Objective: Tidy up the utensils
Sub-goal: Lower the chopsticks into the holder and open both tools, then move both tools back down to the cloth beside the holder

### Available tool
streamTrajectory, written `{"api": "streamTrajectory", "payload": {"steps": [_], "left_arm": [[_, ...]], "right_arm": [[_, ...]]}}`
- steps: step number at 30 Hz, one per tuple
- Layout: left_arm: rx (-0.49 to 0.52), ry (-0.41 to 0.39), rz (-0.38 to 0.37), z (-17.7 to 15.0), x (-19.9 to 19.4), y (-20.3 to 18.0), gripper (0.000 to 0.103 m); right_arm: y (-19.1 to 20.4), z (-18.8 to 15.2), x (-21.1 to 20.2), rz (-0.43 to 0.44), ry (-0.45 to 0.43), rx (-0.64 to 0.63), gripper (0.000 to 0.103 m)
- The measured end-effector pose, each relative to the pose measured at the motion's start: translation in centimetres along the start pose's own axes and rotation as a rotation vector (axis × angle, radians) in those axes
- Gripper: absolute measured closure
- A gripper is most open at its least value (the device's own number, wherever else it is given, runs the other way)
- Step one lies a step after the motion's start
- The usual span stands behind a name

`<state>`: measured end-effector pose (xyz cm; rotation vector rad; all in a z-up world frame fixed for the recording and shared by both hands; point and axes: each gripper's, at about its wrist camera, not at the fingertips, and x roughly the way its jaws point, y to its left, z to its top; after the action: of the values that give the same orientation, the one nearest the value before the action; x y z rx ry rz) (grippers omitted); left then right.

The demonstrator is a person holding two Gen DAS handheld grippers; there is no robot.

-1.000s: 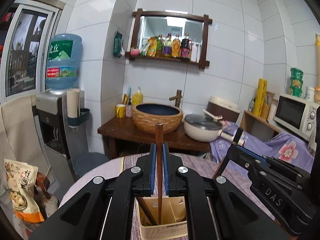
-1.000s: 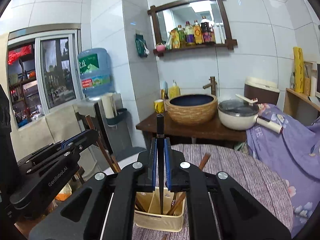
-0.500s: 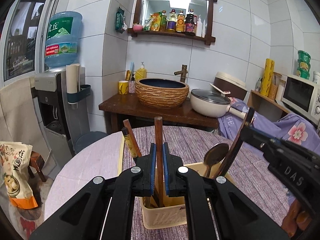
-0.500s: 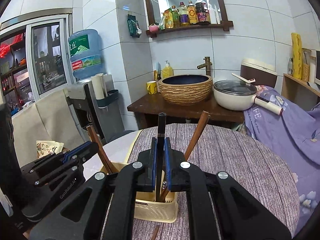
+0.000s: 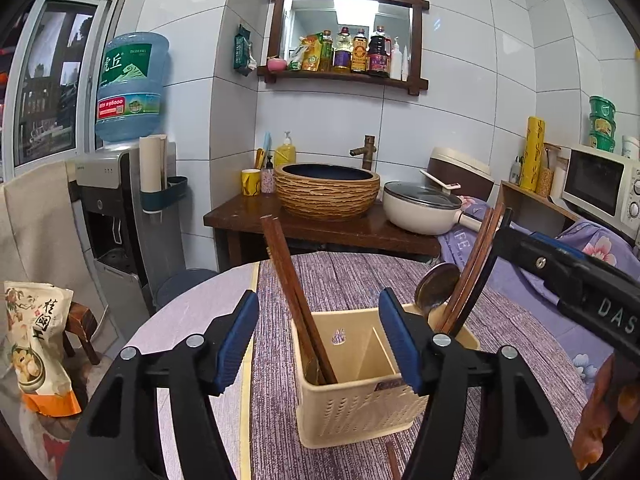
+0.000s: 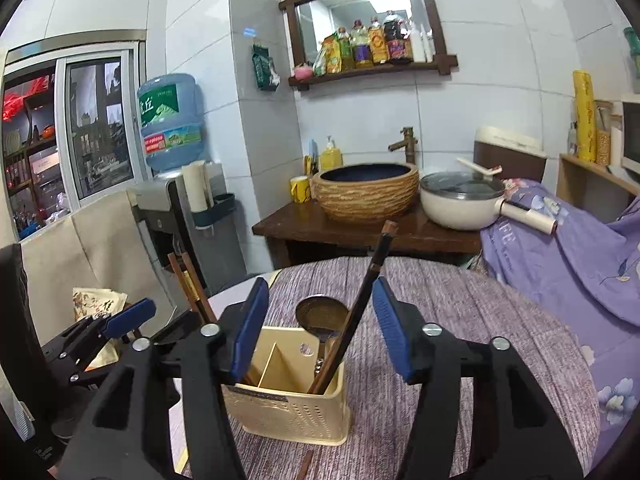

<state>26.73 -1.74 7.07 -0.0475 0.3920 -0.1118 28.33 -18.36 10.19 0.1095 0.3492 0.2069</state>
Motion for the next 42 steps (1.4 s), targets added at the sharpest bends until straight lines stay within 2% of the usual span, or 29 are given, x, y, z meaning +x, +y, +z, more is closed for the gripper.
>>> {"api": "streamTrajectory", "payload": {"steps": [2,6,8,14,22,27,33,42], "left_arm": [[-0.005,-0.001,0.008,-0.4,-0.5,0.4,0.030],[-0.027,0.001,0.021,-1.3,-1.9,1.6,0.020],[-0.046,0.022,0.014,-2.0,-2.5,2.2,0.012],[-0.039,0.140,-0.016,-5.6,-3.8,2.5,0.011],[0.003,0.286,-0.032,-11.6,-4.4,1.2,0.011],[0.030,0.347,-0.061,-14.2,-4.8,-0.4,0.014],[0.087,0.405,-0.098,-16.6,-5.3,-2.9,0.024],[0.114,0.482,-0.138,-18.8,-4.7,-5.4,0.047]], "right_arm": [[0.1,-0.1,-0.6,-0.026,-0.018,-0.026,0.042],[0.0,-0.7,-2.6,-0.033,-0.050,-0.031,0.030],[0.0,-1.4,-3.6,-0.026,-0.051,-0.027,0.023],[0.5,-5.0,-4.8,-0.027,0.039,-0.066,0.019],[-1.1,-10.7,-4.1,-0.081,0.220,-0.015,0.018],[-2.5,-14.1,-3.5,-0.122,0.300,0.024,0.018],[-3.6,-15.8,-3.5,-0.169,0.326,0.030,0.018],[-3.4,-16.8,-3.6,-0.154,0.348,0.028,0.018]]}}
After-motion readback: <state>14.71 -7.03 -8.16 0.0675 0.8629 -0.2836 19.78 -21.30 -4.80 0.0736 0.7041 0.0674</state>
